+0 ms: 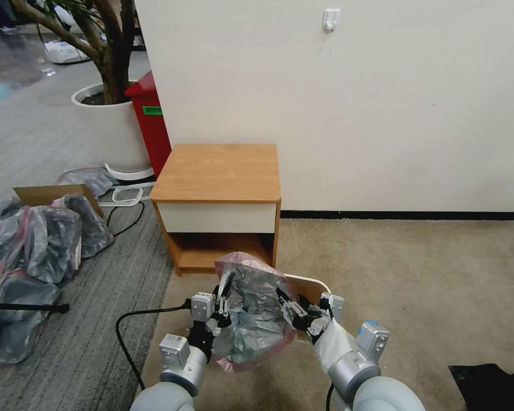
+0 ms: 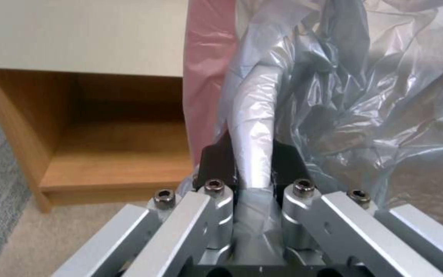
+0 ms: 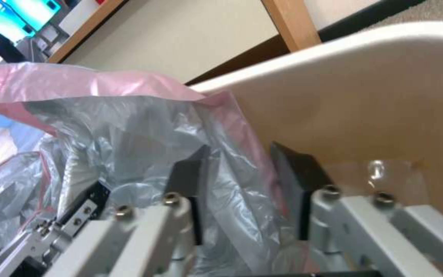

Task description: Pick up the garbage bag from the table and place it over the trash can.

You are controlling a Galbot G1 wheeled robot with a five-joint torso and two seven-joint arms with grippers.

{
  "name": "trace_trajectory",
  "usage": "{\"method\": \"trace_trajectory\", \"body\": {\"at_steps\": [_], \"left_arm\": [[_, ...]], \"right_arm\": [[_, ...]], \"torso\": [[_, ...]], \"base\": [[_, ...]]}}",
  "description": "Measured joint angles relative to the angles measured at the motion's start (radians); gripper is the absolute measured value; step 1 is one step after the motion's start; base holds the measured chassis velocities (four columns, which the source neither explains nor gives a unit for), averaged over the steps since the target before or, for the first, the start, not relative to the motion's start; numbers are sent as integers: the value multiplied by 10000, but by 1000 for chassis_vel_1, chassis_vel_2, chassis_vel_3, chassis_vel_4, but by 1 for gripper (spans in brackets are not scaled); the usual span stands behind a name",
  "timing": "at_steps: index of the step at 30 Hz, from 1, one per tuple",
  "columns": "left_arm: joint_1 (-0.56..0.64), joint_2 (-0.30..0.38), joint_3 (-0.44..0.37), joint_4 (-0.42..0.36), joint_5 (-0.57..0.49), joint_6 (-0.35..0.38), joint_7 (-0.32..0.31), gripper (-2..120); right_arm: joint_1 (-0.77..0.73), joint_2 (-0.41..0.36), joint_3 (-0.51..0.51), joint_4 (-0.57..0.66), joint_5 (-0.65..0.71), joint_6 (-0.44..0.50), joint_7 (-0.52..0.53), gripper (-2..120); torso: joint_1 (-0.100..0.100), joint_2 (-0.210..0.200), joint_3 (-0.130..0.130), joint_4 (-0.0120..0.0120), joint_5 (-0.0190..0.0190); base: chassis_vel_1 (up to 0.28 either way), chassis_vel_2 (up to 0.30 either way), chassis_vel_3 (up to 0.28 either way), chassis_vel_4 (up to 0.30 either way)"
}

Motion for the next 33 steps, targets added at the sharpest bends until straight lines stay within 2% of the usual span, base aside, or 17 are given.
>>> {"method": "trace_trajectory", "body": {"at_steps": [2,5,6,8,18,23,28,33], "left_arm": [[47,-11,6,6,9,10,-15,8],[76,-20,2,32,69,18,-39,8],[95,-32,-3,55,130,21,-50,8],[108,-45,-7,76,172,24,-64,8],[108,-106,-22,175,188,67,-111,7],[124,-113,-56,224,194,83,-121,7],[170,-134,-32,220,235,87,-119,7],[278,-282,49,129,325,87,-102,7]], "right_arm": [[-29,34,-23,-16,-109,48,-7,21],[-48,40,-31,-18,-141,123,-8,14],[-55,42,-34,-19,-147,207,-10,7],[-68,40,-34,-14,-150,290,-11,1],[-183,-142,97,360,-148,373,-40,0],[-179,-442,487,783,-90,347,-169,0],[346,-872,1032,805,208,305,-279,0],[1438,-1443,1277,247,657,82,-64,0]], "torso": [[0,0,0,-1,1],[0,0,0,-1,0],[0,0,0,0,0],[0,0,0,0,0],[0,0,0,-1,2],[0,0,0,-1,1],[0,0,0,-1,1],[0,0,0,-1,3]], "base": [[0,0,0,0],[0,0,0,0],[0,0,0,0],[0,0,0,0],[0,0,0,0],[0,0,0,0],[0,0,0,0],[0,0,0,0]]}}
